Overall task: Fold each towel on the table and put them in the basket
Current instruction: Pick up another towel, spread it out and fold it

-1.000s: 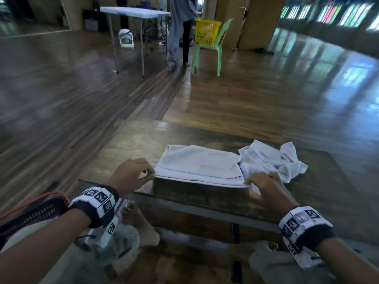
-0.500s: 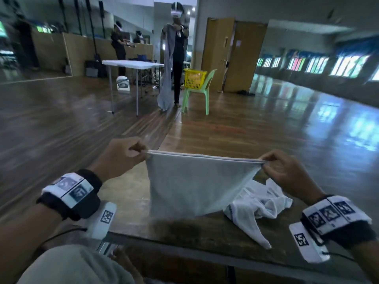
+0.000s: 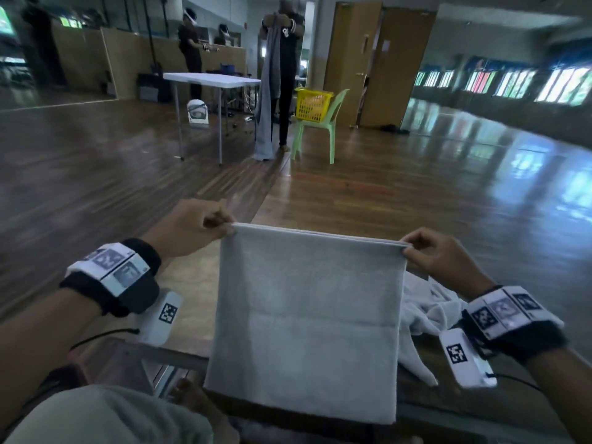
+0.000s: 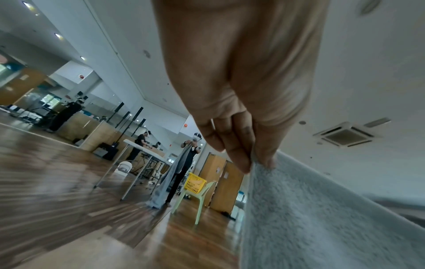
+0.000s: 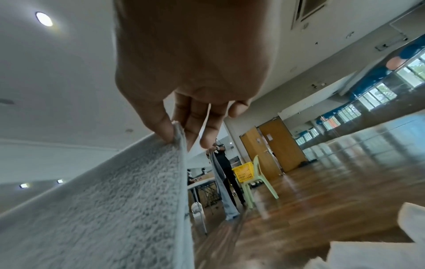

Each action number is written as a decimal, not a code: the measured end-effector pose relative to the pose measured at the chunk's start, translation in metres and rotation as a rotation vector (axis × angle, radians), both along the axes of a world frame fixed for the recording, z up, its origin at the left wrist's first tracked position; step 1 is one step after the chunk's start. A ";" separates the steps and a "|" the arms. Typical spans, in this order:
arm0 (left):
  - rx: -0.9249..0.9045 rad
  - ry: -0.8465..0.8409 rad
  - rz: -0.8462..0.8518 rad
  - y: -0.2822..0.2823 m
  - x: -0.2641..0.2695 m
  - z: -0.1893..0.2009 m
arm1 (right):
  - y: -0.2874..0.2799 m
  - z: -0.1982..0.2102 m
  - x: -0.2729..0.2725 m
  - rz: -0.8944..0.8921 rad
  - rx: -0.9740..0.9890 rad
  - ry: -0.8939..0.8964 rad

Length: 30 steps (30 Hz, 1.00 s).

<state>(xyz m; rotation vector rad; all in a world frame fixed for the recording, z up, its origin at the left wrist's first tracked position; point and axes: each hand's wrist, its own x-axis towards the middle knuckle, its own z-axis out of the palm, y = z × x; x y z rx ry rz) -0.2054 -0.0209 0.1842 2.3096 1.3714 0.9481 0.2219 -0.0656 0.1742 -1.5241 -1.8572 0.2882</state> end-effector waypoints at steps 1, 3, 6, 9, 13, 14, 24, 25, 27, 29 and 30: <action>0.009 0.016 0.020 0.005 0.001 -0.010 | 0.005 -0.010 -0.001 -0.014 -0.015 -0.021; 0.037 0.057 0.062 0.013 0.002 -0.031 | 0.012 -0.027 -0.003 -0.033 -0.026 -0.031; 0.096 0.083 0.081 0.017 0.002 -0.060 | 0.014 -0.051 -0.007 -0.036 0.014 -0.058; 0.164 0.164 0.020 0.004 0.003 -0.086 | 0.002 -0.081 -0.008 -0.030 0.108 -0.223; 0.045 0.422 -0.098 -0.027 -0.003 -0.137 | -0.026 -0.126 -0.005 0.090 0.057 -0.469; 0.019 0.472 -0.114 -0.035 -0.006 -0.153 | -0.034 -0.136 -0.004 0.130 0.010 -0.507; -0.001 0.521 -0.129 -0.069 -0.007 -0.217 | -0.055 -0.190 -0.016 0.152 -0.218 -0.560; -0.021 0.504 -0.114 -0.067 -0.007 -0.218 | -0.055 -0.190 -0.017 0.141 -0.224 -0.555; -0.076 0.484 -0.055 -0.062 -0.005 -0.216 | -0.052 -0.188 -0.020 0.104 -0.245 -0.545; -0.127 0.488 0.003 -0.054 -0.001 -0.214 | -0.049 -0.185 -0.023 0.089 -0.298 -0.522; -0.148 0.502 0.018 -0.049 0.001 -0.212 | -0.046 -0.183 -0.025 0.092 -0.328 -0.514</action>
